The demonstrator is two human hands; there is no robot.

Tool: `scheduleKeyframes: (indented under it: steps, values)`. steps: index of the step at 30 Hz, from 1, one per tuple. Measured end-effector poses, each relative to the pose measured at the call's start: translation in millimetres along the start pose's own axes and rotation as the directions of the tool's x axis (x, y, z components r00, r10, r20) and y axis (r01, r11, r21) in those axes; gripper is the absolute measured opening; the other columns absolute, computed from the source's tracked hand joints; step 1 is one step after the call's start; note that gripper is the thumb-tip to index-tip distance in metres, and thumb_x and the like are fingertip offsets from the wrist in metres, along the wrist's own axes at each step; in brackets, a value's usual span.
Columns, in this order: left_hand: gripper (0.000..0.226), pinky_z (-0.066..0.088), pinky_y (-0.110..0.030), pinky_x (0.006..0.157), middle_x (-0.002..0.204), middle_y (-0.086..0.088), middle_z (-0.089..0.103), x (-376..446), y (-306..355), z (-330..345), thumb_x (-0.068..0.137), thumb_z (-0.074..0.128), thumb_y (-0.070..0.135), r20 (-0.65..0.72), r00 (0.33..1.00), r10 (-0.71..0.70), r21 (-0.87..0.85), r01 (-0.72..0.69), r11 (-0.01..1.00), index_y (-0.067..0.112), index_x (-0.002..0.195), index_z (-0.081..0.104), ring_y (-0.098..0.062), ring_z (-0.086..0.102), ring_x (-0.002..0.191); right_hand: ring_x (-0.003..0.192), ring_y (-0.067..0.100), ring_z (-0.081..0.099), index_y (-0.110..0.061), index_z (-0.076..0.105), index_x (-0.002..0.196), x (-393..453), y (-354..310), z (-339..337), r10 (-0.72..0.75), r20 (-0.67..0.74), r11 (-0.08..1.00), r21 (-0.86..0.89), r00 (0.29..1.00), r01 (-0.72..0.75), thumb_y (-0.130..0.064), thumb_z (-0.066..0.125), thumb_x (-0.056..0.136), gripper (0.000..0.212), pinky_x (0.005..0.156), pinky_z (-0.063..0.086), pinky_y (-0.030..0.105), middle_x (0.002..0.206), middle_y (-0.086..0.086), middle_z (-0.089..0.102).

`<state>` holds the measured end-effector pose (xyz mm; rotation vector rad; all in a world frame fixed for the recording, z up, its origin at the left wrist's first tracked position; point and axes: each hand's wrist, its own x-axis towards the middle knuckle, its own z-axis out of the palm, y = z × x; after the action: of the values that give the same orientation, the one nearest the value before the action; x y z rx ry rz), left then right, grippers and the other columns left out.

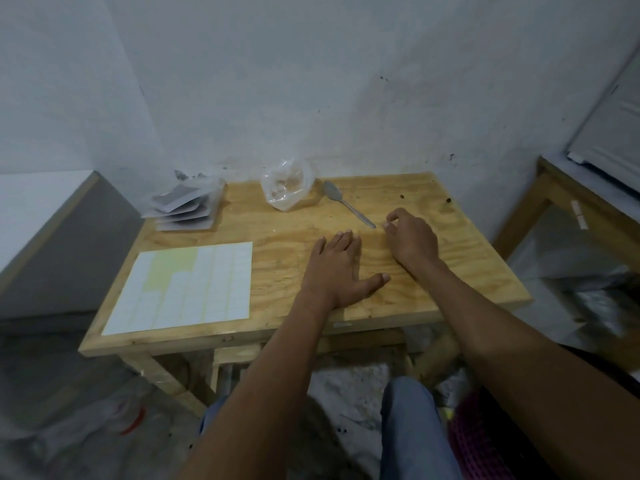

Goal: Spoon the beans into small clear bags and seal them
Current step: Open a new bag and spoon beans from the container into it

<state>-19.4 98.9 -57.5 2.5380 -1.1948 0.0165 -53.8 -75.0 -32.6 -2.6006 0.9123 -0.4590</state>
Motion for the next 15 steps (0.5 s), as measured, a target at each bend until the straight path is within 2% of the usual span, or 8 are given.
scheduleKeyframes:
  steps: [2, 5, 12, 14, 15]
  values:
    - [0.103, 0.008, -0.048, 0.128, 0.169, -0.007, 0.022, 0.1, 0.4, -0.3, 0.086, 0.040, 0.083, 0.005, 1.000, -0.008, 0.001, 0.008, 1.000, 0.013, 0.160, 0.027, -0.020, 0.015, 0.157, 0.103, 0.033, 0.066, -0.016, 0.059, 0.126, 0.2, -2.1, 0.1, -0.020, 0.034, 0.996, -0.083, 0.999, 0.022, -0.032, 0.049, 0.106, 0.027, 0.072, 0.042, 0.035, 0.111, 0.011, 0.071]
    - [0.102, 0.007, -0.048, 0.128, 0.170, -0.007, 0.021, -1.1, 1.9, -1.9, 0.087, 0.042, 0.082, 0.007, 1.000, -0.011, -0.002, 0.011, 1.000, 0.013, 0.160, 0.027, -0.020, 0.014, 0.158, 0.100, 0.033, 0.066, -0.013, 0.058, 0.121, 2.2, -5.5, -0.2, -0.012, 0.048, 0.988, -0.151, 0.999, 0.019, -0.031, 0.049, 0.106, 0.025, 0.071, 0.042, 0.036, 0.109, 0.011, 0.071]
    - [0.102, 0.006, -0.047, 0.128, 0.170, -0.006, 0.019, -2.4, 2.6, -2.1, 0.087, 0.038, 0.083, 0.002, 1.000, -0.008, 0.018, 0.008, 1.000, 0.014, 0.161, 0.024, -0.019, 0.013, 0.158, 0.096, 0.034, 0.067, -0.007, 0.057, 0.120, 2.5, -6.4, 6.1, -0.018, 0.007, 0.984, -0.178, 1.000, 0.020, -0.026, 0.041, 0.109, 0.027, 0.069, 0.039, 0.037, 0.106, 0.013, 0.071]
    - [0.102, 0.009, -0.048, 0.128, 0.169, -0.006, 0.022, -2.4, 3.0, -1.6, 0.086, 0.038, 0.084, -0.007, 1.000, -0.007, 0.024, 0.007, 1.000, 0.014, 0.160, 0.028, -0.020, 0.017, 0.157, 0.096, 0.034, 0.067, -0.005, 0.060, 0.118, 3.5, -6.7, 4.1, 0.040, -0.029, 0.995, -0.091, 0.999, -0.042, -0.026, 0.037, 0.110, 0.032, 0.068, 0.040, 0.036, 0.105, 0.014, 0.070]
    - [0.101, 0.013, -0.048, 0.127, 0.167, -0.006, 0.028, -1.4, 3.1, -2.4, 0.086, 0.040, 0.083, -0.017, 1.000, -0.009, 0.030, 0.010, 1.000, 0.014, 0.158, 0.033, -0.021, 0.022, 0.155, 0.094, 0.034, 0.066, -0.004, 0.063, 0.114, 5.2, -6.6, 1.4, 0.104, -0.043, 0.994, 0.031, 0.994, -0.103, -0.025, 0.036, 0.109, 0.035, 0.068, 0.040, 0.035, 0.102, 0.014, 0.070]
